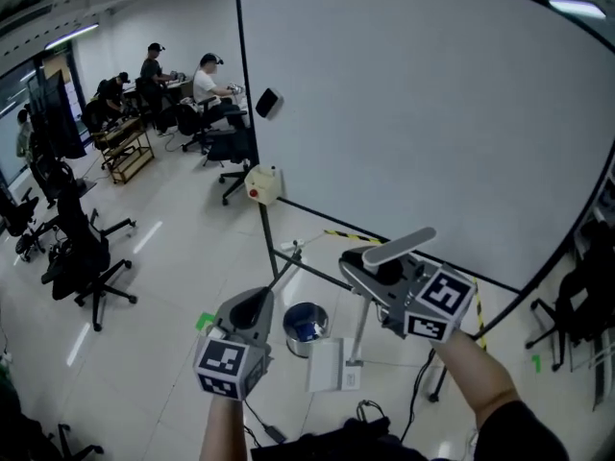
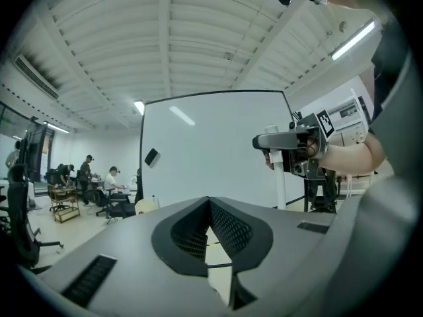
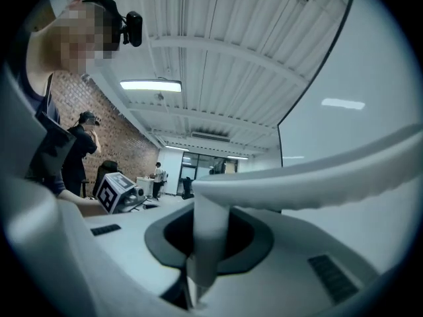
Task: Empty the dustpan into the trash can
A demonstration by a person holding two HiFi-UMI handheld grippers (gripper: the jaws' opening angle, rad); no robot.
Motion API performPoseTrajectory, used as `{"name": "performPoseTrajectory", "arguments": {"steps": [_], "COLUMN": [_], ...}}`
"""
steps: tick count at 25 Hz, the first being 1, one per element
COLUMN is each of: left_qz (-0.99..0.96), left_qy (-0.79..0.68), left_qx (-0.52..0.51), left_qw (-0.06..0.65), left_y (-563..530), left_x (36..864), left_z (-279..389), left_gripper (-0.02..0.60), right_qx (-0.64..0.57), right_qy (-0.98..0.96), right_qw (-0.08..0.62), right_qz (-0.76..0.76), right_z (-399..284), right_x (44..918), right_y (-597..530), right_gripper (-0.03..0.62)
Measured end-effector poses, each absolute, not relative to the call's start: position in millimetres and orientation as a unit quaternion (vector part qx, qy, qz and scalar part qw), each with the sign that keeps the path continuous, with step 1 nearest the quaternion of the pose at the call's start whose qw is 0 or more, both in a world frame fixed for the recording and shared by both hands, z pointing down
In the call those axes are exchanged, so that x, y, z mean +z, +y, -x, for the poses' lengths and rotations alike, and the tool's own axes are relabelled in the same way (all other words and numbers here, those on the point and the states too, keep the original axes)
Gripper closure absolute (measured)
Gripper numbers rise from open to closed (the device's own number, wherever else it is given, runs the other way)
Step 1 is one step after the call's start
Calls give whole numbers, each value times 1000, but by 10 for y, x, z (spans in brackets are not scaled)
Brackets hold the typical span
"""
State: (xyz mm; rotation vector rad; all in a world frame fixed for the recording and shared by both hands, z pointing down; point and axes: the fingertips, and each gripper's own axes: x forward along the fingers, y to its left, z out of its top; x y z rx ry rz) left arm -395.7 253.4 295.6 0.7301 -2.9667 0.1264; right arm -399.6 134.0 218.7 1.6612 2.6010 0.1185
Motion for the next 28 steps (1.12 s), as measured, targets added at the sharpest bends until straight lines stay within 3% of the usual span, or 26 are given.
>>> {"name": "performPoseTrajectory", "arguments": {"steps": [9, 21, 28], "left_qz": [-370, -538, -626], "left_qy": [-929, -840, -777], "left_qx": [-15, -27, -5], "left_qw": [31, 57, 62], "left_y": [2285, 894, -126], "left_x": [3046, 3343, 3350], "left_z": [4019, 3854, 3261], "left_gripper": [584, 583, 584], "right_qx": [61, 16, 40], "right_qy": [913, 970, 987], "right_qw": [6, -26, -44], "right_qz": [-402, -240, -151], "right_z": [3709, 3123, 2281], "right_x": [2338, 2539, 2660], "right_y": [980, -212, -938], "right_gripper": [548, 549, 551]}}
